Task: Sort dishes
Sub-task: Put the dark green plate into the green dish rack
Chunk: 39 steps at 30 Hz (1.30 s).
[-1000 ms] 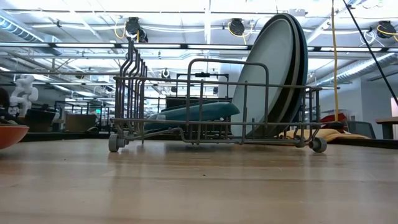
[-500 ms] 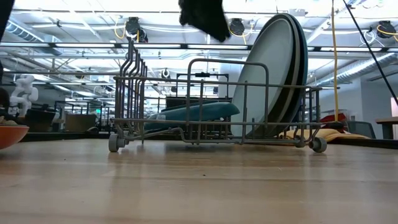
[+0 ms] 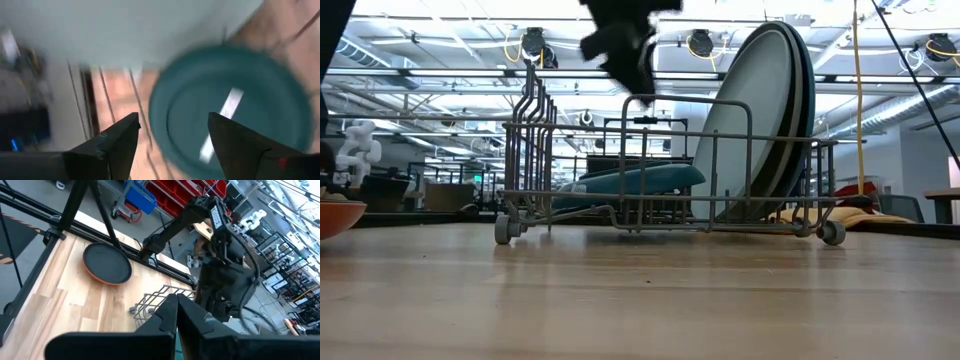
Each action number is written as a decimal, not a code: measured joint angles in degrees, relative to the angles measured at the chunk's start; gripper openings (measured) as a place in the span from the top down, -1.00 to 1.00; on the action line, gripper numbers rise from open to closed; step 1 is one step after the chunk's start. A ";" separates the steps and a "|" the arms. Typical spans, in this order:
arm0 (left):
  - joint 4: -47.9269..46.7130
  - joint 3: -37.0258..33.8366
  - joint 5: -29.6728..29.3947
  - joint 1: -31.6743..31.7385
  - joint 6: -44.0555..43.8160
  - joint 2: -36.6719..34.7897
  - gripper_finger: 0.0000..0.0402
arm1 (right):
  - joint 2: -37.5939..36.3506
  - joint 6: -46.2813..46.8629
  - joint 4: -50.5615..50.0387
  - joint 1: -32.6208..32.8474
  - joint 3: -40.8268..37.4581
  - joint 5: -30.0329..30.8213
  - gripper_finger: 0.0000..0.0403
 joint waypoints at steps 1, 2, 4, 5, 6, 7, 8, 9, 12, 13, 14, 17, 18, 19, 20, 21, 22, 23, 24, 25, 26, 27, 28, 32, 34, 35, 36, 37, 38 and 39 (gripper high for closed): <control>-2.41 0.00 0.77 1.07 -2.69 0.00 -0.19 | 0.00 0.00 -0.01 0.10 0.00 -0.01 1.00; -5.04 0.00 3.20 2.29 -5.93 0.00 -0.19 | 0.12 0.01 -0.02 0.12 0.00 -0.04 1.00; -10.13 0.00 10.09 5.20 -12.08 0.00 -0.19 | 0.29 0.00 -0.37 0.30 0.00 -0.13 1.00; -11.80 -0.02 13.03 6.51 -14.92 0.00 -0.19 | 0.31 0.02 -0.80 0.42 0.00 -0.18 1.00; -12.62 -0.02 15.06 7.71 -17.55 0.02 -0.19 | 0.39 0.02 -0.91 0.42 0.00 -0.24 1.00; -13.00 -0.02 15.91 8.72 -19.78 0.02 -0.19 | 0.42 0.02 -0.91 0.42 0.00 -0.16 1.00; -13.09 -0.02 16.07 9.58 -21.97 0.02 -0.19 | 0.42 0.00 -0.93 0.42 0.00 -0.15 1.00; -12.99 -0.02 16.33 10.29 -23.84 0.02 -0.19 | 0.43 0.00 -0.95 0.42 0.00 -0.15 1.00; -12.88 -0.02 18.29 12.18 -25.64 0.09 -0.19 | 0.46 0.02 -1.04 0.42 0.00 -0.17 1.00; -12.68 -0.02 18.43 12.58 -25.69 0.28 -0.19 | 0.46 0.02 -1.04 0.42 0.00 -0.15 1.00; -12.63 -0.02 18.43 13.02 -25.75 0.39 -0.19 | 0.46 0.06 -1.00 0.42 0.00 -0.15 1.00; -12.23 -0.39 18.97 13.94 -26.05 0.96 -0.19 | 0.48 0.87 -1.29 0.42 0.00 -0.33 1.00; -11.92 -0.53 20.02 14.27 -26.07 1.14 -0.19 | 0.48 1.33 -1.61 0.42 0.00 -0.31 1.00; -11.84 -0.69 21.13 14.55 -26.06 1.29 -0.19 | 0.48 1.62 -1.80 0.42 0.00 -0.32 1.00; -11.74 -0.72 22.00 14.74 -26.08 1.83 -0.19 | 0.48 1.69 -1.88 0.42 0.00 -0.34 1.00; -11.21 -0.72 22.66 14.86 -26.07 2.46 -0.19 | 0.48 1.70 -1.87 0.42 0.00 -0.35 1.00; -10.99 -0.72 23.30 15.01 -26.01 3.00 -0.19 | 0.48 1.74 -1.86 0.42 0.00 -0.34 1.00; -11.18 -0.74 23.87 15.04 -25.77 3.74 -0.19 | 0.48 1.92 -1.87 0.42 0.00 -0.33 1.00; -11.25 -0.76 24.29 15.04 -25.27 4.40 -0.19 | 0.48 2.12 -1.87 0.42 0.00 -0.35 1.00; -11.09 -0.76 24.39 15.00 -24.61 4.95 -0.19 | 0.48 2.14 -1.89 0.42 0.00 -0.37 1.00; -11.02 -0.76 24.40 14.86 -24.43 5.38 -0.19 | 0.48 2.16 -1.89 0.42 0.00 -0.41 1.00; -11.08 -0.76 24.42 14.70 -24.43 5.87 -0.19 | 0.48 2.14 -1.91 0.42 0.00 -0.43 1.00; -11.12 -0.76 24.44 14.50 -24.43 6.30 -0.19 | 0.48 2.14 -1.95 0.42 0.00 -0.46 1.00; -14.63 -0.79 24.47 13.73 -25.43 7.03 -0.19 | 0.48 2.36 -2.00 0.42 0.00 -0.55 1.00; -18.79 -0.59 24.33 13.55 -25.83 6.91 -0.19 | 0.48 2.52 -2.16 0.42 0.00 -0.75 1.00; -21.20 -0.50 23.83 13.41 -25.82 6.91 -0.19 | 0.48 2.58 -2.26 0.42 0.00 -1.01 1.00; -23.16 -0.50 22.74 13.23 -25.66 6.91 -0.19 | 0.48 2.58 -2.24 0.42 0.00 -1.41 1.00; -24.68 -0.44 21.49 13.03 -25.52 6.91 -0.19 | 0.48 2.58 -2.26 0.42 0.00 -1.55 1.00; -26.34 -0.38 20.38 12.92 -25.47 6.93 -0.19 | 0.48 2.54 -2.26 0.42 0.00 -1.57 1.00; -28.02 -0.45 19.69 12.74 -25.57 6.92 -0.19 | 0.48 2.54 -2.26 0.42 0.00 -1.57 1.00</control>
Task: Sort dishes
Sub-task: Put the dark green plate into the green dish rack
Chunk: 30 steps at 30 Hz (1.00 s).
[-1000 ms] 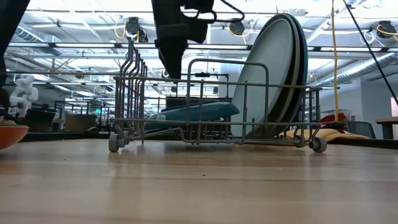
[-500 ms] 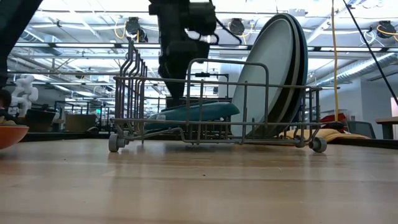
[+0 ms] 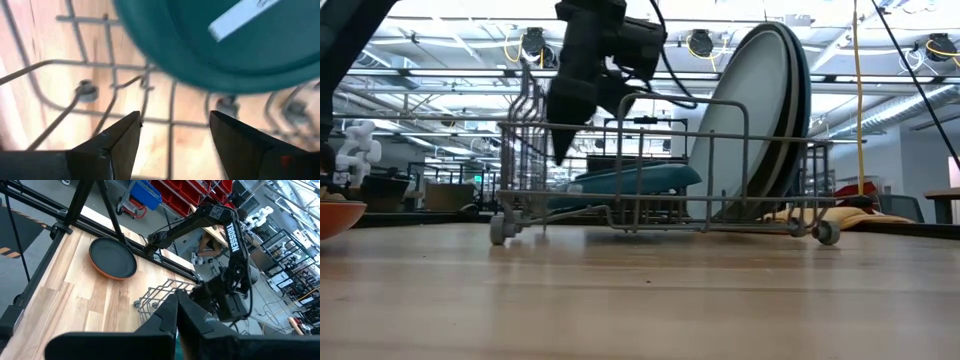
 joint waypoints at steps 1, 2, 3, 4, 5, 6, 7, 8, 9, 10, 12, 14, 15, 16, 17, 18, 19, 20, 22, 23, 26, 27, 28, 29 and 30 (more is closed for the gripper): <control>-1.00 -0.25 -0.36 -0.14 -0.17 -0.01 -0.19 | 0.00 0.00 0.00 0.00 0.00 -0.02 1.00; -1.25 -0.40 -0.67 -0.29 -0.19 -0.01 -0.19 | 0.00 0.00 0.00 0.00 0.00 -0.02 1.00; -0.89 -0.48 -1.02 -0.49 -0.39 -0.01 -0.19 | 0.00 -0.02 0.00 0.00 0.00 -0.02 1.00; -0.43 -0.69 -1.32 -0.60 -0.47 -0.01 -0.19 | 0.00 -0.04 0.00 0.00 0.00 -0.02 1.00; -0.09 -0.98 -1.38 -0.82 -0.49 0.18 -0.19 | 0.00 -0.02 -0.02 0.00 0.00 -0.04 1.00; -0.03 -1.18 -1.40 -0.93 -0.48 0.48 -0.19 | 0.00 0.02 -0.02 -0.02 0.00 -0.02 1.00; 0.09 -1.60 -1.43 -1.07 -0.42 0.79 -0.19 | 0.00 0.02 -0.02 0.00 0.00 -0.02 1.00; 0.32 -2.15 -1.47 -1.26 -0.41 1.35 -0.19 | 0.00 0.02 -0.02 0.00 0.00 -0.04 1.00; 0.36 -2.59 -1.47 -1.45 -0.33 2.02 -0.19 | 0.00 0.02 0.00 0.00 0.00 -0.07 1.00; 0.35 -3.14 -1.48 -1.58 -0.13 2.61 -0.19 | 0.00 0.02 0.01 0.00 0.00 -0.04 1.00; -0.03 -4.10 -1.47 -1.65 -0.11 4.10 -0.19 | 0.00 0.02 0.04 0.00 0.00 -0.05 1.00; 0.04 -4.61 -1.47 -1.67 0.49 5.84 -0.19 | 0.00 0.02 0.04 -0.02 0.00 -0.04 1.00; 0.03 -4.66 -1.46 -1.75 1.11 6.80 -0.19 | 0.00 0.02 0.07 -0.02 0.00 -0.04 1.00; 0.04 -4.67 -1.37 -1.85 1.51 7.70 -0.19 | -0.01 0.02 0.06 -0.02 0.00 -0.04 1.00; 0.12 -4.67 -1.02 -1.89 2.27 8.40 -0.19 | 0.00 0.02 0.06 -0.02 0.00 -0.04 1.00; 0.11 -4.64 -0.42 -1.98 3.00 8.82 -0.19 | 0.00 0.04 0.06 -0.02 0.00 -0.04 1.00; 0.14 -4.56 -0.05 -2.05 3.98 9.02 -0.19 | 0.00 0.03 0.07 -0.02 0.00 -0.04 1.00; 0.26 -4.56 0.18 -2.13 4.32 9.15 -0.19 | 0.00 0.02 0.07 -0.02 0.00 -0.04 1.00; 1.13 -4.56 0.14 -2.30 4.57 9.13 -0.19 | 0.00 0.00 0.04 -0.02 0.00 -0.04 1.00; 1.73 -4.50 0.14 -2.33 4.58 8.89 -0.19 | -0.02 0.02 0.04 -0.02 0.00 -0.02 1.00; 4.23 -4.49 0.02 -2.35 4.54 7.44 -0.19 | -0.02 -0.05 0.02 -0.02 0.00 -0.02 1.00; 4.66 -4.49 -0.01 -2.33 4.51 6.99 -0.19 | -0.02 -0.18 0.00 -0.02 0.00 -0.02 1.00; 5.11 -4.49 -0.04 -2.33 4.46 6.46 -0.19 | -0.02 -0.20 0.02 -0.02 0.00 -0.02 1.00; 5.61 -4.47 -0.03 -2.30 4.45 6.07 -0.19 | -0.02 -0.20 0.01 -0.02 0.00 -0.02 1.00; 6.17 -4.47 -0.03 -2.30 4.42 5.83 -0.19 | -0.02 -0.13 0.00 -0.04 0.00 -0.02 1.00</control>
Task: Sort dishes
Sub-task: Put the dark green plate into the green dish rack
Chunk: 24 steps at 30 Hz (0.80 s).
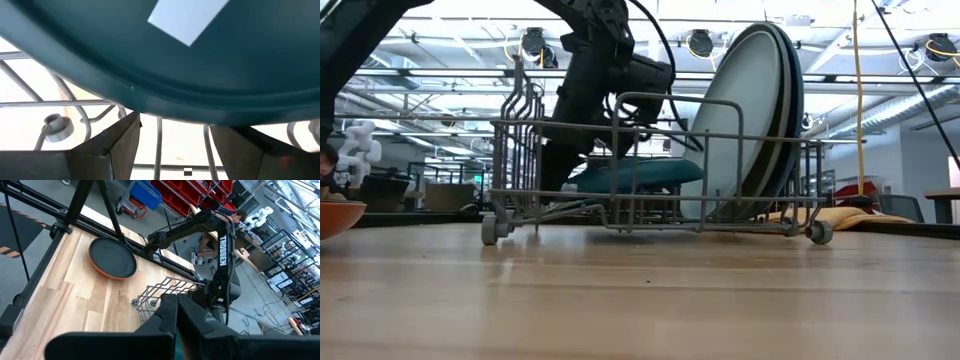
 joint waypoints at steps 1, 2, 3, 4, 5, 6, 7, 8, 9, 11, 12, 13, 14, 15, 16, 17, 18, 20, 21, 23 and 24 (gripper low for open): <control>0.69 0.00 0.00 -0.06 -0.02 -0.05 -0.19 | 0.00 0.02 0.01 -0.06 0.00 0.00 1.00; 1.00 0.01 0.00 -0.15 -0.06 -0.05 -0.19 | 0.00 0.02 0.01 -0.06 0.00 0.00 1.00; 1.10 0.02 0.00 -0.28 -0.08 -0.05 -0.19 | 0.00 0.03 0.00 -0.06 0.00 0.00 1.00; 1.02 0.02 0.00 -0.43 -0.31 -0.05 -0.19 | 0.00 0.16 0.00 -0.06 0.00 0.00 1.00; 0.82 0.04 -0.01 -0.55 -0.35 -0.05 -0.19 | 0.00 0.22 0.00 -0.06 0.00 0.00 1.00; 0.63 0.09 0.00 -0.72 -0.35 -0.05 -0.19 | 0.00 0.24 0.00 -0.06 0.00 0.00 1.00; 0.38 0.11 0.00 -0.88 -0.35 -0.05 -0.19 | 0.00 0.24 0.00 -0.06 0.00 0.00 1.00; -0.27 0.11 -0.02 -1.00 -0.35 -0.05 -0.19 | 0.00 0.23 0.00 -0.07 0.00 0.00 1.00; -0.98 0.11 -0.02 -1.12 -0.37 -0.05 -0.19 | 0.00 0.22 0.00 -0.09 0.00 0.00 1.00; -2.82 0.55 -0.02 -1.28 -0.40 -0.05 -0.19 | 0.00 0.22 0.00 -0.09 0.00 0.00 1.00; -3.51 1.03 -0.05 -1.31 -0.43 -0.05 -0.19 | 0.00 0.21 -0.01 -0.09 0.00 0.00 1.00; -4.01 1.54 -0.34 -1.34 -0.50 -0.05 -0.19 | 0.00 0.20 0.00 -0.11 0.00 0.00 1.00; -4.44 2.11 -0.75 -1.31 -0.51 -0.05 -0.19 | 0.02 0.20 0.00 -0.11 0.00 0.00 1.00; -4.27 2.56 -1.33 -1.29 -0.53 -0.07 -0.19 | 0.00 0.20 0.00 -0.11 0.00 0.01 1.00; -3.72 2.90 -1.66 -1.27 -0.57 -0.07 -0.19 | 0.00 0.20 0.00 -0.11 0.00 0.01 1.00; -3.16 2.93 -1.73 -1.27 -0.76 -0.10 -0.19 | 0.00 0.20 -0.01 -0.11 0.00 0.02 1.00; -2.78 2.93 -1.70 -1.27 -0.75 -0.10 -0.19 | 0.00 0.20 -0.01 -0.11 0.00 0.01 1.00; -2.76 2.70 -1.74 -1.54 -0.38 0.16 -0.19 | 0.00 0.20 0.00 -0.11 0.00 0.02 1.00; -2.91 2.34 -1.83 -1.63 -0.31 0.28 -0.19 | 0.00 0.20 0.02 -0.11 0.00 0.02 1.00; -3.92 1.60 -2.58 -1.73 -0.50 0.45 -0.19 | 0.00 0.28 0.04 -0.11 0.00 0.00 1.00; -4.13 1.34 -2.83 -1.73 -0.52 0.45 -0.19 | 0.00 0.31 0.04 -0.11 0.00 0.00 1.00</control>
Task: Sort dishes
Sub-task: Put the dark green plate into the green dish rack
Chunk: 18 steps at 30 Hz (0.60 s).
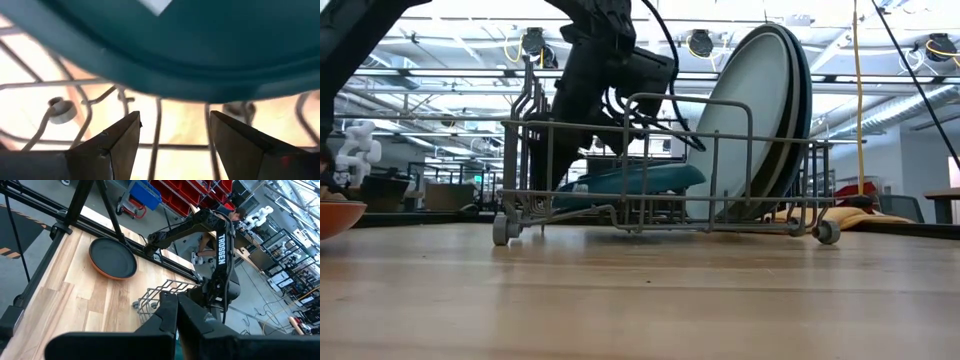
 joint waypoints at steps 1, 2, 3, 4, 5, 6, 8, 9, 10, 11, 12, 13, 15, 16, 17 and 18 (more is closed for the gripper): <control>-0.38 -0.18 -0.23 0.06 0.00 -0.02 -0.19 | 0.00 0.01 0.00 0.00 0.00 0.01 1.00; -0.45 -0.43 -0.28 0.10 -0.16 -0.02 -0.19 | 0.00 0.02 0.00 0.00 0.00 0.02 1.00; -0.04 -0.74 -0.31 0.11 -0.15 -0.02 -0.19 | 0.00 0.03 0.00 0.00 0.00 0.00 1.00; 0.51 -1.09 -0.34 0.12 0.01 -0.02 -0.19 | 0.00 0.02 0.00 0.00 0.00 0.00 1.00; 1.27 -1.45 -0.34 0.09 0.05 -0.02 -0.19 | 0.00 0.02 0.00 0.00 0.00 0.02 1.00; 2.14 -1.68 -0.34 0.08 0.06 -0.02 -0.19 | 0.00 0.04 0.02 0.00 0.00 0.02 1.00; 4.00 -1.84 -0.30 0.02 0.10 -0.02 -0.19 | 0.00 0.04 0.02 0.00 0.00 0.02 1.00; 4.78 -1.84 -0.32 0.02 0.13 -0.02 -0.19 | 0.00 0.04 0.02 0.00 0.00 0.01 1.00; 5.42 -1.86 -0.32 -0.07 0.13 -0.02 -0.19 | 0.00 0.06 0.04 0.00 0.00 0.02 1.00; 6.08 -1.87 -0.33 -0.11 0.23 -0.02 -0.19 | 0.00 0.07 0.04 0.00 0.00 0.02 1.00; 6.68 -1.87 -0.34 -0.11 0.42 -0.02 -0.19 | 0.00 0.07 0.05 0.00 0.00 0.02 1.00; 6.93 -1.90 -0.34 -0.14 0.54 -0.02 -0.19 | 0.00 0.07 0.06 0.00 0.00 0.02 1.00; 7.38 -1.91 -0.34 -0.13 0.52 -0.02 -0.19 | 0.00 0.07 0.07 0.00 0.00 0.00 1.00; 7.51 -1.91 -0.34 -0.13 0.48 -0.03 -0.19 | 0.00 0.07 0.07 0.00 0.00 0.02 1.00; 7.44 -1.91 -0.32 -0.13 0.24 -0.19 -0.19 | 0.00 0.07 0.07 0.00 0.00 0.02 1.00; 7.38 -1.91 -0.32 -0.15 0.17 -0.41 -0.19 | 0.00 0.07 0.05 0.00 0.00 0.01 1.00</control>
